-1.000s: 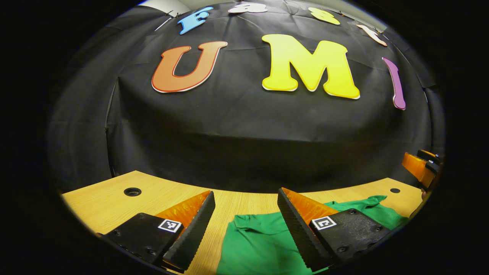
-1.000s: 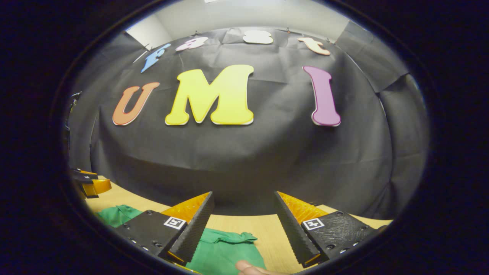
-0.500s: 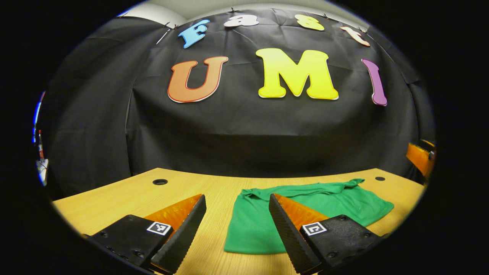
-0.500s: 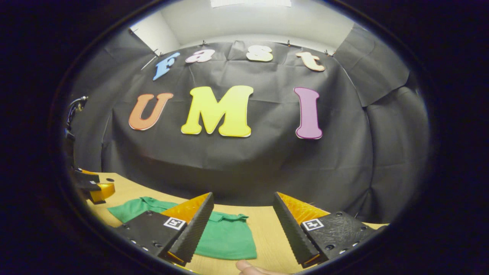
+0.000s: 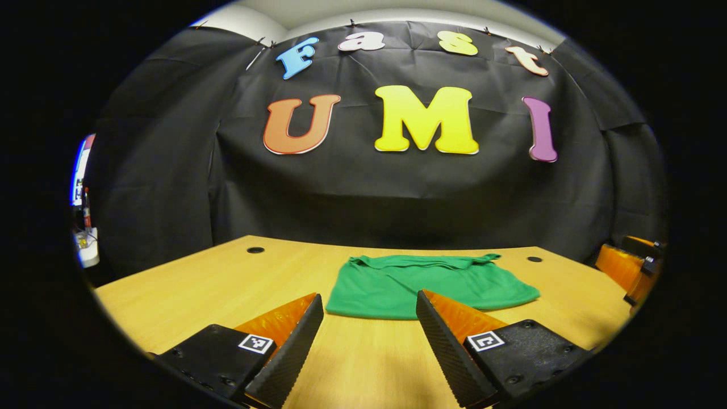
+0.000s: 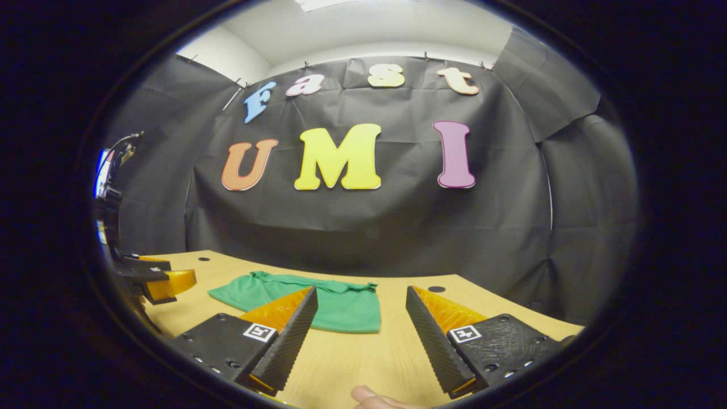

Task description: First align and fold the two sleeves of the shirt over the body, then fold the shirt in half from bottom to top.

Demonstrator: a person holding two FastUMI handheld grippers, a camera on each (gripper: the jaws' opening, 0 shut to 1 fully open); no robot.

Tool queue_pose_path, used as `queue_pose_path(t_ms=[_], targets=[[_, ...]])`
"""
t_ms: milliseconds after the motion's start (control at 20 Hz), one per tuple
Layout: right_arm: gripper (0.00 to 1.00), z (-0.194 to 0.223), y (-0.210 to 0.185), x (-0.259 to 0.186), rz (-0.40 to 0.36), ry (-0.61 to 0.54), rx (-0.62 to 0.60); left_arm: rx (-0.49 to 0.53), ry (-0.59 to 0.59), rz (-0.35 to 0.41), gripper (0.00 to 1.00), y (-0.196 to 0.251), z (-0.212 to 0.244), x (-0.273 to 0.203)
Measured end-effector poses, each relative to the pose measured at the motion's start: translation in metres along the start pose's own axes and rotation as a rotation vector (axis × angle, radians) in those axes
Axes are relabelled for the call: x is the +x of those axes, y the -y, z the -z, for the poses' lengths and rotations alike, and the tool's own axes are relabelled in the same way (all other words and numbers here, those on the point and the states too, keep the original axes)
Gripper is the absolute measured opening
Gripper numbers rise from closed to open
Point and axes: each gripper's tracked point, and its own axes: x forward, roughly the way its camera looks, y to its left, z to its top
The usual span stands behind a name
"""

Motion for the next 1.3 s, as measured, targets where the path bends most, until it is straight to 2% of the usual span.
queue_pose_path(t_ms=[150, 250, 350, 450, 550, 650, 700, 800, 900, 1050, 1300], targets=[[0.94, -0.024, 0.043, -0.033, 0.099, -0.038, -0.034, 0.031, -0.035, -0.025, 1.00, 0.005, -0.020, -0.040], [0.96, -0.037, 0.064, -0.054, 0.149, -0.092, 0.035, 0.027, -0.008, -0.027, 1.00, 0.010, -0.047, -0.065], [0.95, -0.055, 0.067, -0.072, 0.141, -0.105, 0.106, 0.046, 0.041, -0.005, 1.00, 0.021, -0.076, -0.088], [0.94, -0.066, 0.068, -0.082, 0.140, -0.083, 0.080, 0.089, 0.046, 0.012, 1.00, 0.025, -0.084, -0.107], [0.94, -0.071, 0.058, -0.094, 0.113, -0.081, 0.022, 0.109, 0.066, 0.035, 1.00, 0.026, -0.084, -0.124], [0.94, -0.079, 0.043, -0.106, 0.075, -0.069, 0.014, 0.123, 0.031, 0.038, 1.00, 0.025, -0.081, -0.130], [0.95, -0.084, 0.036, -0.112, 0.057, -0.061, 0.020, 0.130, 0.066, 0.028, 1.00, 0.022, -0.091, -0.132], [0.94, -0.091, 0.020, -0.122, 0.020, -0.042, 0.005, 0.104, 0.083, 0.003, 1.00, 0.014, -0.096, -0.134], [0.96, -0.093, 0.004, -0.128, -0.021, -0.032, -0.022, 0.070, 0.079, 0.013, 1.00, 0.015, -0.096, -0.132], [0.96, -0.090, -0.017, -0.130, -0.086, -0.024, -0.027, 0.076, 0.060, 0.006, 1.00, 0.013, -0.091, -0.129], [0.95, -0.068, -0.024, -0.118, -0.089, -0.073, -0.046, 0.100, 0.065, 0.029, 1.00, 0.023, -0.092, -0.129]])
